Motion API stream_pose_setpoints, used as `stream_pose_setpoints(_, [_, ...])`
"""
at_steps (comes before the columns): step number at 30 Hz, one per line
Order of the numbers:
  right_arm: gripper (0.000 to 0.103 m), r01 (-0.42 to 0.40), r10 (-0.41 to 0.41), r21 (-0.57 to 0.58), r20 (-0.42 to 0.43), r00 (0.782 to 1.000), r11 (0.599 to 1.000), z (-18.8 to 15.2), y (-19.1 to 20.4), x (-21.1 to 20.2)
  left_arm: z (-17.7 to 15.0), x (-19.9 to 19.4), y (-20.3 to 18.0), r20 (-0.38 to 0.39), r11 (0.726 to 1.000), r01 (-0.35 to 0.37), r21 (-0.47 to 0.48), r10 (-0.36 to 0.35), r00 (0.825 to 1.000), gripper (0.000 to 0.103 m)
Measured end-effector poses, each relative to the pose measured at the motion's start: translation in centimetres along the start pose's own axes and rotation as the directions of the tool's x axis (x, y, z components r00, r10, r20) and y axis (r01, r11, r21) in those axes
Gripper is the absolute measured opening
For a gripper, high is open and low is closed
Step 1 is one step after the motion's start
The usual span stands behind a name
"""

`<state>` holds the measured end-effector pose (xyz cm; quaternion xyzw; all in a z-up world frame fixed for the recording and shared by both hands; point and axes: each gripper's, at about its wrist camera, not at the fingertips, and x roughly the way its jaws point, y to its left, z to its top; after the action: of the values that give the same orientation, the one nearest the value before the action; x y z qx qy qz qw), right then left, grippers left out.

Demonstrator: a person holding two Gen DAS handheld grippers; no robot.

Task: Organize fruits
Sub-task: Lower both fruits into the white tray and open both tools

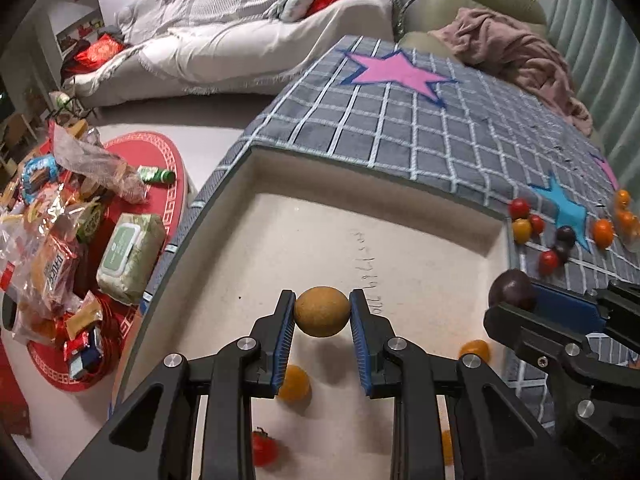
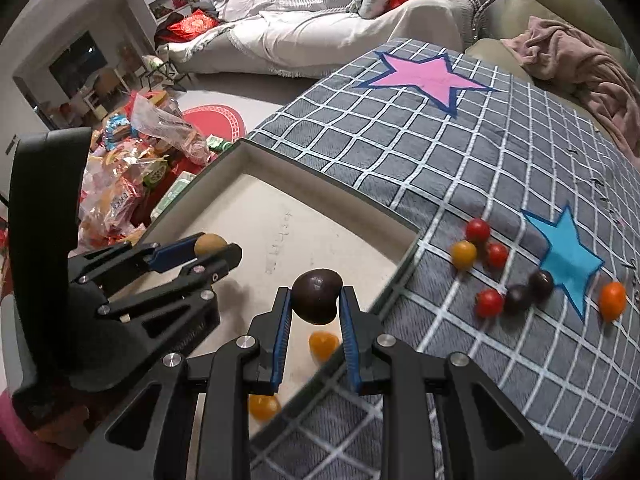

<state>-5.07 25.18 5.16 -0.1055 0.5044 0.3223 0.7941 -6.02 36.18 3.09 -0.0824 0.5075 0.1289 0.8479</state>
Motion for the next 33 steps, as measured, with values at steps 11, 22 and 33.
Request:
stream_pose_setpoints(11, [0.026, 0.022, -0.023, -0.021, -0.035, 0.999, 1.0, 0.7, -0.4, 2.6, 0.2, 1.6, -0.4, -0.046, 1.0, -0.02, 0.004, 0.021, 0.999, 0.029])
stream_pose_setpoints(22, [0.03, 0.03, -0.031, -0.036, -0.037, 0.999, 0.999, 0.6, -0.2, 2.6, 0.2, 1.6, -0.5, -0.05, 0.999, -0.03, 0.02, 0.031, 0.998, 0.029])
stream_pose_setpoints(33, [0.063, 0.021, -0.021, 0.001, 0.018, 1.0, 1.0, 0.3, -0.9, 0.5, -0.1, 1.5, 0.0, -0.06, 0.999, -0.047, 0.02, 0.048, 0.997, 0.03])
